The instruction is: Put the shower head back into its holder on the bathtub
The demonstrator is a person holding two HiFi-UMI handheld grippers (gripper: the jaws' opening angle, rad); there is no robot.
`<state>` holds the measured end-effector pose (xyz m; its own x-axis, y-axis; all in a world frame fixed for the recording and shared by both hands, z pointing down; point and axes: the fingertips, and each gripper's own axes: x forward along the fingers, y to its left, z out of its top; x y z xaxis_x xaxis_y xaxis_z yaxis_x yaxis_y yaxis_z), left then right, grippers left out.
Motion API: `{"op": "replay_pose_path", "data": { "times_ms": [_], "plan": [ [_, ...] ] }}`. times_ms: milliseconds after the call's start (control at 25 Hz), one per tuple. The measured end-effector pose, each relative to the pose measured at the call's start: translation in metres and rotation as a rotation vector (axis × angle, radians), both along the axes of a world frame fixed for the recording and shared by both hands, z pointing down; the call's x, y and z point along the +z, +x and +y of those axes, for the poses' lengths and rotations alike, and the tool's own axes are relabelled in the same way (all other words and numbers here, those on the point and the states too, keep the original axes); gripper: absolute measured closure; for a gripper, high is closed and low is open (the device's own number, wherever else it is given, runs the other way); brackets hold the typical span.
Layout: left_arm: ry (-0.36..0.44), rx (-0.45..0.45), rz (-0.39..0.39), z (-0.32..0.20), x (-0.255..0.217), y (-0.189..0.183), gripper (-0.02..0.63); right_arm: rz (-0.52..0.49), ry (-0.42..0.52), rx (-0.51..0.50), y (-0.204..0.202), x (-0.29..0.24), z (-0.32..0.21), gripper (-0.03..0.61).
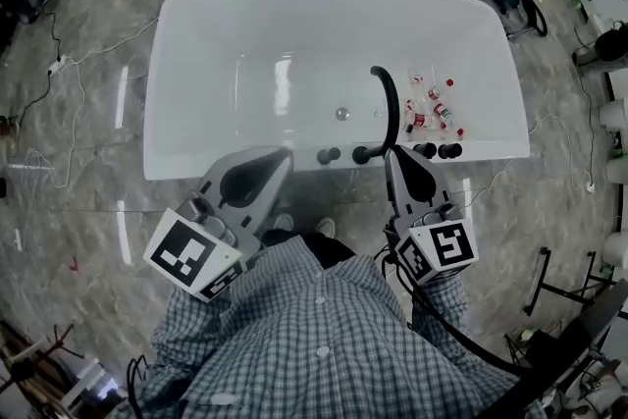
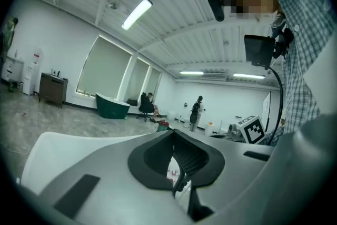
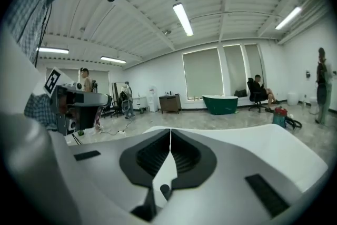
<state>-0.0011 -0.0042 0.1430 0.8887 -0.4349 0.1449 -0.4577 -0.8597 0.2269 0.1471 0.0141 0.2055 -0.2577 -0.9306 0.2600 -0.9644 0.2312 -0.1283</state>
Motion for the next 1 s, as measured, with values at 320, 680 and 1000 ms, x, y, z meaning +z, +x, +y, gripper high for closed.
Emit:
{"op": "replay_pose_path", "data": {
  "times_ms": [320,680,1000],
  "plan": [
    [0.03,0.006,0.041,0.001,-0.016,0.004,0.604,-0.035,0.078,0.036,0.009,-0.037,-0.005,0.558],
    [0.052,0.014,0.071,-0.006,-0.031,0.005,0.604,-0.012,0.113,0.04,0.009,-0.054,0.0,0.558],
    [0.058,0.023,0.065,-0.004,-0.028,0.004,0.604,-0.006,0.109,0.033,0.004,-0.052,0.001,0.56]
  ]
}}
